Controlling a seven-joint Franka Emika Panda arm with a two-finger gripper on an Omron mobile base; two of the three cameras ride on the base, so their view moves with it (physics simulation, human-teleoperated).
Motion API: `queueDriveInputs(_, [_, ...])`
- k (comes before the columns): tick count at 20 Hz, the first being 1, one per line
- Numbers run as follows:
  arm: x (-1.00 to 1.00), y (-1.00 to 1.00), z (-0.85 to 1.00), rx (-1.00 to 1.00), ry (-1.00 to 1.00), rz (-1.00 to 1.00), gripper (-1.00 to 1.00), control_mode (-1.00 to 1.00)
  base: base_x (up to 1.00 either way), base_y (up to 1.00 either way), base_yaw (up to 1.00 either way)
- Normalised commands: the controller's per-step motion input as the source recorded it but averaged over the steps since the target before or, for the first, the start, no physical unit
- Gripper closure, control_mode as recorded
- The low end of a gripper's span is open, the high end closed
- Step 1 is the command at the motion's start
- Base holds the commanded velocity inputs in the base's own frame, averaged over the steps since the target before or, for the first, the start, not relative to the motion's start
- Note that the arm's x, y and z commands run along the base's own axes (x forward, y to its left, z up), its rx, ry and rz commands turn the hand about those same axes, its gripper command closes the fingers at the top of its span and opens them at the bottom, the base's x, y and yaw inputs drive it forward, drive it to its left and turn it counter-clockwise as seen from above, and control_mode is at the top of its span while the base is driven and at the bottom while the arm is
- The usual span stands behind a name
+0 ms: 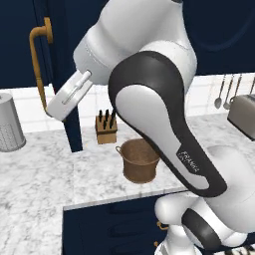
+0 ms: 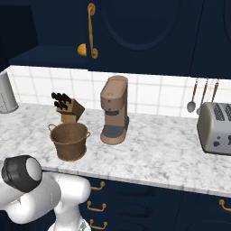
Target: Open the cabinet, pick up the bread from the cabinet and place it in the basket. Then move the basket to the dining counter.
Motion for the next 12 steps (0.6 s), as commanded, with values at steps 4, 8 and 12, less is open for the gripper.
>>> queueDriveInputs(4, [-0.54, -0.19, 0.00, 0.11, 0.00, -0.12, -1.00, -1.00, 0.00, 0.00, 0.00])
queueDriveInputs(8, [-0.56, -0.99, -0.13, 0.25, 0.00, -0.18, -1.00, -1.00, 0.00, 0.00, 0.00])
queueDriveInputs(12, [0.06, -1.00, -0.56, 0.10, 0.09, -0.23, -1.00, -1.00, 0.00, 0.00, 0.00])
